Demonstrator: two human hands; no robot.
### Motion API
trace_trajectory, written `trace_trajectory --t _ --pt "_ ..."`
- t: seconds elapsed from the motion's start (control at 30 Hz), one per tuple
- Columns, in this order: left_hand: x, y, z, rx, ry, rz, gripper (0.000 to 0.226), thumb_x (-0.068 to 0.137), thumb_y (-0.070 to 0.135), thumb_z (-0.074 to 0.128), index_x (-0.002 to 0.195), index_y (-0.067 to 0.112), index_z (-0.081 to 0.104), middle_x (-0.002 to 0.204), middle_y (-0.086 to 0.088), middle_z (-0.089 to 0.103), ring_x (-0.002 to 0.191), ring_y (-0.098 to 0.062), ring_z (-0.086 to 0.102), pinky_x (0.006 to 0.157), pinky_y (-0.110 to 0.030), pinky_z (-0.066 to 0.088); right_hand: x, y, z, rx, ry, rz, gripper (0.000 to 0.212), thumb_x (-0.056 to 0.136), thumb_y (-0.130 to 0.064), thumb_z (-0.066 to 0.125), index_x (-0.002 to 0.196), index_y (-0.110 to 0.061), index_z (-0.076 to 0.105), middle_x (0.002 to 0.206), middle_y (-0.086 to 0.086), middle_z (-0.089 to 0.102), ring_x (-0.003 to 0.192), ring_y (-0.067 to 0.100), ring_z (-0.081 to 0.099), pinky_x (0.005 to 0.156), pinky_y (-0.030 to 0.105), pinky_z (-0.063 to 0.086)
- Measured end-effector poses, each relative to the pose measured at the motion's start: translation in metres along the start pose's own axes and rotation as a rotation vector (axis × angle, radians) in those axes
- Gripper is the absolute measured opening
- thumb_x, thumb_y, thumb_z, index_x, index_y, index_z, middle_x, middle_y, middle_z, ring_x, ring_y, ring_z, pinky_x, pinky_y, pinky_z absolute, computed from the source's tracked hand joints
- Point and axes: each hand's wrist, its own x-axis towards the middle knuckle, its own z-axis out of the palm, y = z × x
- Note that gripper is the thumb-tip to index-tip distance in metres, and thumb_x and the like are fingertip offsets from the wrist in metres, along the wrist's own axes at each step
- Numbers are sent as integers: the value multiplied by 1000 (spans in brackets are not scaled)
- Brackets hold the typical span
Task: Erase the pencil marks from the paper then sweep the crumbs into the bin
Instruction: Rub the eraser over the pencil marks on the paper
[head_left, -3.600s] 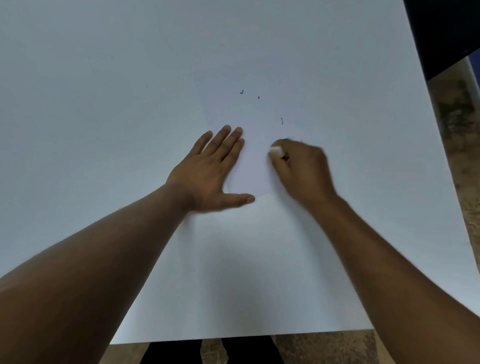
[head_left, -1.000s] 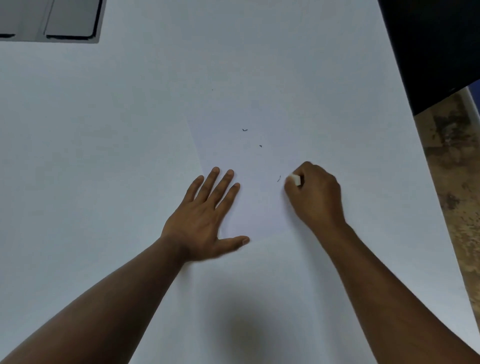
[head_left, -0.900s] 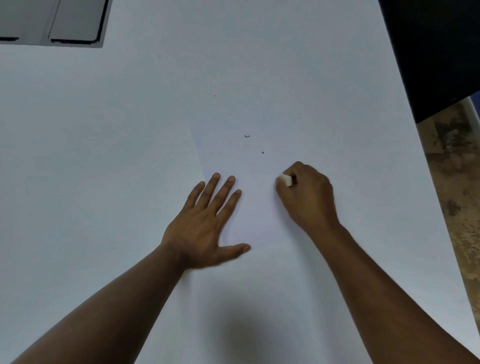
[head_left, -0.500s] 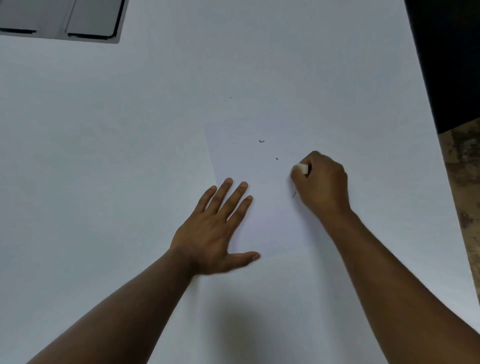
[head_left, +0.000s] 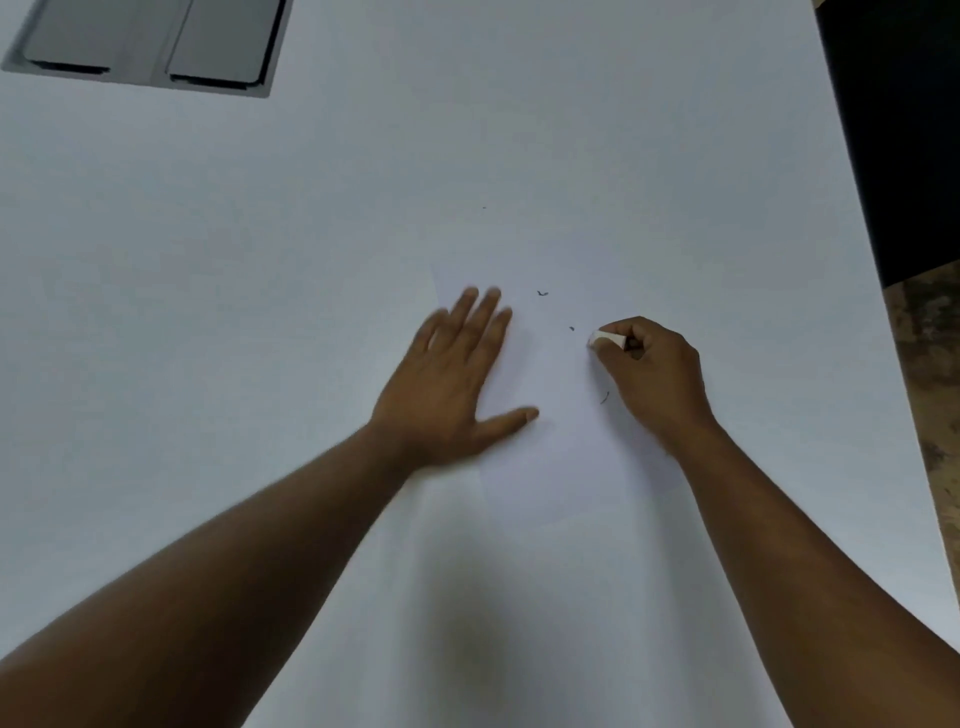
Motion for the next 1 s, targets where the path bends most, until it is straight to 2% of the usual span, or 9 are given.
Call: trace_trajectory --t 0.07,0.13,0.3,0.43,0.6,0.7,0.83,0.93,1.0 --pt "25 -13 -9 30 -16 -22 106 89 83 30 164 13 4 173 -5 -5 158 -21 -14 129 -43 -3 -1 -1 0 3 -2 9 12 91 -28 65 97 -20 71 88 -10 69 76 -1 59 63 5 40" --pt "40 -24 -11 59 -60 -5 110 87 87 27 164 13 0 172 -5 -7 157 -20 -17 128 -45 -4 1 -1 1 -9 -1 17 12 91 -28 66 99 -20 71 89 -10 69 77 0 59 64 3 39" --pt "45 -36 0 65 -154 29 113 85 91 22 164 14 -4 172 -4 -14 156 -19 -21 128 -45 -3 8 -16 7 -68 90 46 14 89 -28 67 95 -16 72 83 -7 69 78 9 62 69 18 46" --pt "43 -38 6 98 -121 42 112 86 91 21 164 13 0 172 -5 -13 157 -21 -18 128 -46 -2 7 -48 44 -124 203 -77 16 87 -28 66 90 -12 67 71 -7 63 69 13 60 65 20 43" --pt "43 -39 7 73 -88 74 109 87 87 26 164 11 10 172 -9 -3 159 -25 -11 128 -49 3 11 -79 86 -198 120 -85 23 94 -34 56 98 -12 62 79 0 66 72 17 62 65 28 50" --pt "43 -39 6 82 -95 58 110 86 88 20 164 11 6 172 -8 -7 158 -24 -13 129 -48 1 16 -67 82 -276 149 -65 22 92 -29 56 97 -9 62 84 7 69 78 26 64 67 30 49" --pt "44 -38 4 83 -115 39 111 86 90 20 164 13 -1 171 -5 -14 157 -21 -20 128 -46 -3 34 -42 45 -293 282 74 18 87 -26 58 90 -10 63 84 7 70 80 28 64 65 23 36" --pt "44 -38 5 89 -117 42 111 87 89 20 164 13 -1 171 -6 -14 157 -21 -20 128 -47 -3 41 -40 36 -268 288 127 15 87 -23 57 88 -9 63 84 2 67 76 21 60 64 19 32" --pt "43 -38 6 91 -101 46 111 87 89 21 164 12 2 172 -7 -11 157 -22 -18 128 -47 -2 35 -52 52 -231 270 91 15 87 -25 60 90 -10 64 84 1 68 74 18 57 60 17 29"
